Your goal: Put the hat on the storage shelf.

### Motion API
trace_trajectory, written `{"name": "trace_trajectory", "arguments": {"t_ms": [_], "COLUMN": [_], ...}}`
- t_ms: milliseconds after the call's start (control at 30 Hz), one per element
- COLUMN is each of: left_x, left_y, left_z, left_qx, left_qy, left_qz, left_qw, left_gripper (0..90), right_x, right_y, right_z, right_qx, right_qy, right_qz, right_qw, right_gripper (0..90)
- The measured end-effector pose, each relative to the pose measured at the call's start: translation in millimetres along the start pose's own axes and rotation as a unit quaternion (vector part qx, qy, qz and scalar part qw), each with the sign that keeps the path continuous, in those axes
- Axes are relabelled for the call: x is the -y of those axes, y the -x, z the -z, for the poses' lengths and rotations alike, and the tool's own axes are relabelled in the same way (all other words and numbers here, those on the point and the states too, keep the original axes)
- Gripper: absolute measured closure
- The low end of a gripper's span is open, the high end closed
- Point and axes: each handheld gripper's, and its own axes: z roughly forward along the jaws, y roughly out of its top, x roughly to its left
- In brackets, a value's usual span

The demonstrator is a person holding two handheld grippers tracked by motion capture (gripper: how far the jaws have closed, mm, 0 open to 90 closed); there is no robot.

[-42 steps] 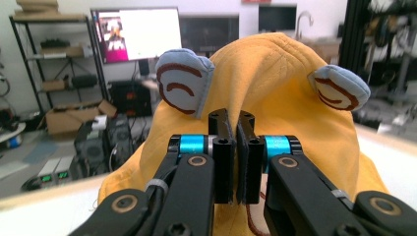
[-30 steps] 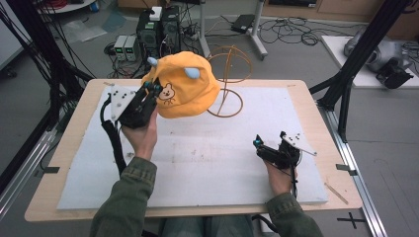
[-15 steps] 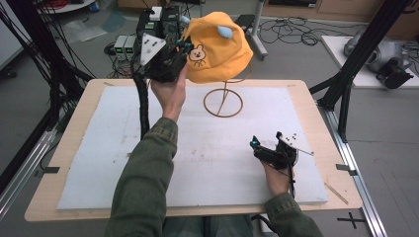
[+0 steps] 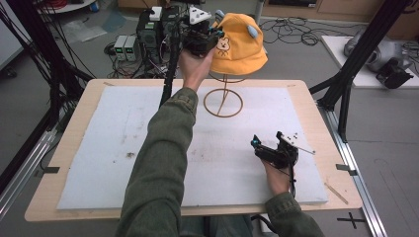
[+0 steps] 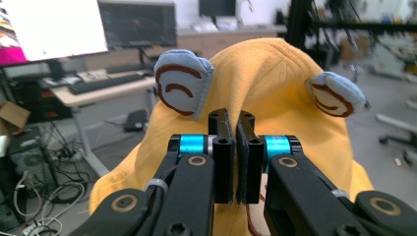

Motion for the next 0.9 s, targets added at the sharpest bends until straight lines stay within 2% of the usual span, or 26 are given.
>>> {"name": "trace_trajectory", "arguments": {"t_ms": [133,167,200,367,467,900], "left_x": [6.0,8.9,15.8,30.5,38.9,42.8], "left_y": [3.4,3.7,2.8,-3.6,-7.9,-8.3], "left_z": [-12.5,-14.3,-15.5,-16.3,-15.8,-16.4], "left_qx": [0.007,0.006,0.004,-0.005,-0.010,-0.006], "left_qy": [-0.026,-0.030,-0.032,-0.046,-0.046,-0.054], "left_qz": [-0.003,-0.001,0.010,0.027,0.035,0.035], "left_qw": [0.9996,0.9995,0.9994,0.9986,0.9983,0.9979], "left_gripper": [86.9,86.9,86.9,86.9,86.9,86.8], "right_x": [0.0,0.0,0.0,0.3,0.2,0.2], "right_y": [-0.5,-0.6,-0.9,-1.4,-1.5,-1.0], "right_z": [0.1,0.1,0.3,0.4,0.6,0.3], "right_qx": [-0.001,-0.001,-0.002,-0.004,-0.003,-0.001], "right_qy": [0.001,0.001,0.001,0.000,0.001,0.000], "right_qz": [0.001,0.002,0.001,0.005,0.007,0.006], "right_qw": [1.0000,1.0000,1.0000,1.0000,1.0000,1.0000], "right_gripper": [4.7,4.7,4.7,4.7,4.8,4.8]}}
